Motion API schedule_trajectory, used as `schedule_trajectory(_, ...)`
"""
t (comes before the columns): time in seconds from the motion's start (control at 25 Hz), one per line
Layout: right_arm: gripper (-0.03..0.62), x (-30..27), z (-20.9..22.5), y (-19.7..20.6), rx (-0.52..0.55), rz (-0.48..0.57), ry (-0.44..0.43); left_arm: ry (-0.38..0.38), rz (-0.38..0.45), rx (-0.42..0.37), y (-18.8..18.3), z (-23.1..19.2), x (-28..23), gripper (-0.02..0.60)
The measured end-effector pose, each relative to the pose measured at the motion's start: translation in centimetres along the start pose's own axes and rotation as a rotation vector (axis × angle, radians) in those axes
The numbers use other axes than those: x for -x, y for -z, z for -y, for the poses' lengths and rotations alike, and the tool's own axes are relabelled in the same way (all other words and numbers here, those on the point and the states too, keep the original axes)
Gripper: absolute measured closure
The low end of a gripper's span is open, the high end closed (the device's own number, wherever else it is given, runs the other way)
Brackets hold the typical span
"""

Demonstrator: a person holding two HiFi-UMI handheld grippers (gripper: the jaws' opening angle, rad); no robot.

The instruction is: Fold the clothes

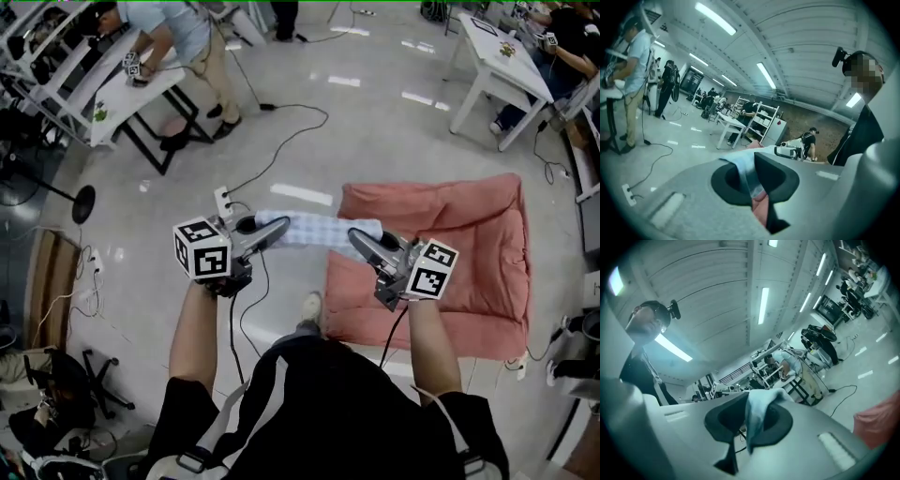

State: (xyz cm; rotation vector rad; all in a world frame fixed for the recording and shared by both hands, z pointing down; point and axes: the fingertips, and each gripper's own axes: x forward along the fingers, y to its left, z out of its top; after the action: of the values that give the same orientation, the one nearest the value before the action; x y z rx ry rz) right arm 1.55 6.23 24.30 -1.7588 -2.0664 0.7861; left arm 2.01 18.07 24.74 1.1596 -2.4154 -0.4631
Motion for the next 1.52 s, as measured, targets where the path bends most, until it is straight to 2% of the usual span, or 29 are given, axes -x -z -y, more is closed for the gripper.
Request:
schedule_trajectory(0.08,0.574,-0.6,-1.6,-1.2,0.066,-0.002,-0.014,-0.031,-0.028,-0.057,-1.6,1.3,1.2,0.556)
schedule_trajectory(0.16,0.574,-0.9,-3.0,-1.9,0.112,0.007,-0.014,-0.034,-0.059,-0.081,-2.7,2.7,2.0,0.557)
schedule_trajectory(0.32,0.572,-0.9,-4.5,-1.9,0.141,0.028,0.005,0.016,-0.137,-0.095,-3.2,3.3,2.3,0.557)
schedule_trajectory(0.44,0.568,-1.7,-3.8,-2.1,0.206,0.03,0.064,0.092,-0.158,-0.102,-3.6,1.6,1.8,0.556)
schedule_trajectory(0.6,0.539,-4.6,-1.5,-2.6,0.265,0.057,0.155,0.194,-0.177,-0.129,-4.3,-3.0,1.4,0.555)
schedule_trajectory(0.84,0.523,-9.7,0.1,-1.1,0.277,0.178,0.374,0.36,-0.207,-0.237,-5.8,-8.6,2.7,0.552)
schedule_trajectory(0.96,0.524,-11.3,0.7,-1.1,0.27,0.237,0.481,0.449,-0.206,-0.258,-7.0,-10.3,3.0,0.546)
schedule_trajectory(1.16,0.526,-11.8,1.1,-1.9,0.269,0.319,0.598,0.562,-0.183,-0.233,-8.3,-11.3,2.4,0.548)
schedule_trajectory(1.28,0.534,-11.7,1.0,-2.0,0.284,0.325,0.637,0.63,-0.177,-0.208,-8.7,-11.4,1.8,0.549)
schedule_trajectory(1.52,0.543,-8.3,1.8,-3.1,0.31,0.339,0.691,0.725,-0.254,-0.253,-8.4,-9.9,-2.1,0.549)
